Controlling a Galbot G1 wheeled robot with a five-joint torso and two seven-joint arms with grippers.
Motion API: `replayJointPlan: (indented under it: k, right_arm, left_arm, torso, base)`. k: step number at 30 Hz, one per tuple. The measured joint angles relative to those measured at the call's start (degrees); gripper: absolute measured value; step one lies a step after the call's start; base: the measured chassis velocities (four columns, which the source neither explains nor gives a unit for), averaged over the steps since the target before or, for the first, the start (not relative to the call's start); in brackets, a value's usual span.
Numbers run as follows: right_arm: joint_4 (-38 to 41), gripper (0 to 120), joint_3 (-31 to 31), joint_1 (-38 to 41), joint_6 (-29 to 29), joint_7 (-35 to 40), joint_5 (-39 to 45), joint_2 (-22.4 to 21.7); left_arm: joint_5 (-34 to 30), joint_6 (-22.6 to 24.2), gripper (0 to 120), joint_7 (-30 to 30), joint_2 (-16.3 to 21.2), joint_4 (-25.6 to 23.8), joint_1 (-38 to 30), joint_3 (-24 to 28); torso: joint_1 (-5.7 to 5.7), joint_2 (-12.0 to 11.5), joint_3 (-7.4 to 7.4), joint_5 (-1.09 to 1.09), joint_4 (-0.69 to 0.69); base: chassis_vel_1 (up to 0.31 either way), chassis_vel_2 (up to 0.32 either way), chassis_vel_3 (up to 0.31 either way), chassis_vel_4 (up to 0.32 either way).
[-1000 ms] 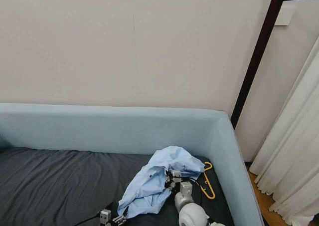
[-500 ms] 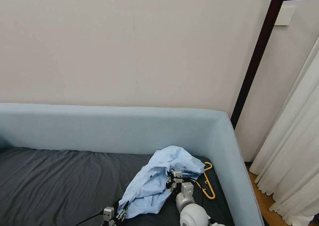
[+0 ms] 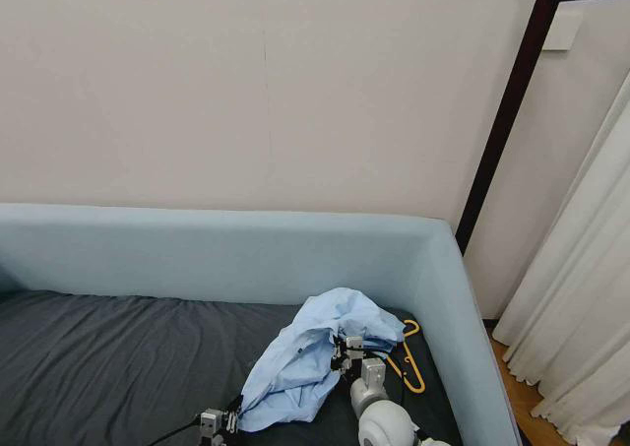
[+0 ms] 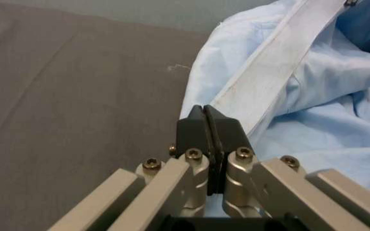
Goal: Pick up the clothes from the sofa and hang them on the clothes hanger.
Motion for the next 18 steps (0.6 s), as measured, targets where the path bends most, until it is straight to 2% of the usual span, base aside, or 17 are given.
replayJointPlan:
  k: [4,6,8,11,12,15,18]
  right_arm:
    - [0.0,0,-0.06,-0.07,0.02,0.01,-0.07,0.07]
    - [0.02,0,-0.14,-0.15,0.02,0.02,-0.09,0.09]
    - [0.04,0,-0.18,-0.19,0.02,0.02,-0.1,0.09]
    - [0.19,0,-0.3,-0.32,0.03,0.06,-0.12,0.09]
    - [0.19,0,-0.3,-0.32,0.03,0.06,-0.12,0.09]
    - [0.34,0,-0.32,-0.34,0.04,0.08,-0.13,0.02]
    - [0.36,0,-0.33,-0.33,0.04,0.09,-0.13,-0.05]
  left_arm:
    - [-0.22,-0.52,8,0.42,-0.22,0.03,0.51,-0.64]
    - [-0.56,-0.77,19,1.19,-0.37,0.03,0.74,-0.97]
    - [-0.67,-0.87,21,1.6,-0.45,0.04,0.82,-1.12]
    - [-0.75,-0.9,36,2.27,-0.7,0.23,0.88,-1.26]
    - [-0.75,-0.9,36,2.27,-0.7,0.23,0.88,-1.26]
    - [-0.75,-0.9,51,2.71,-1.12,0.36,0.83,-1.16]
    - [-0.68,-0.9,58,2.83,-1.39,0.38,0.81,-0.98]
  torso:
    - [0.0,0.0,0.0,0.0,0.0]
    - [0.0,0.0,0.0,0.0,0.0]
    - [0.0,0.0,0.0,0.0,0.0]
    - [0.0,0.0,0.0,0.0,0.0]
    - [0.0,0.0,0.0,0.0,0.0]
    - [0.0,0.0,0.0,0.0,0.0]
    - [0.0,0.0,0.0,0.0,0.0]
  base:
    - [0.0,0.0,0.0,0.0]
    - [0.0,0.0,0.0,0.0]
    - [0.0,0.0,0.0,0.0]
    - [0.0,0.0,0.0,0.0]
    - [0.0,0.0,0.0,0.0]
    - [0.0,0.0,0.0,0.0]
    - [0.0,0.0,0.0,0.0]
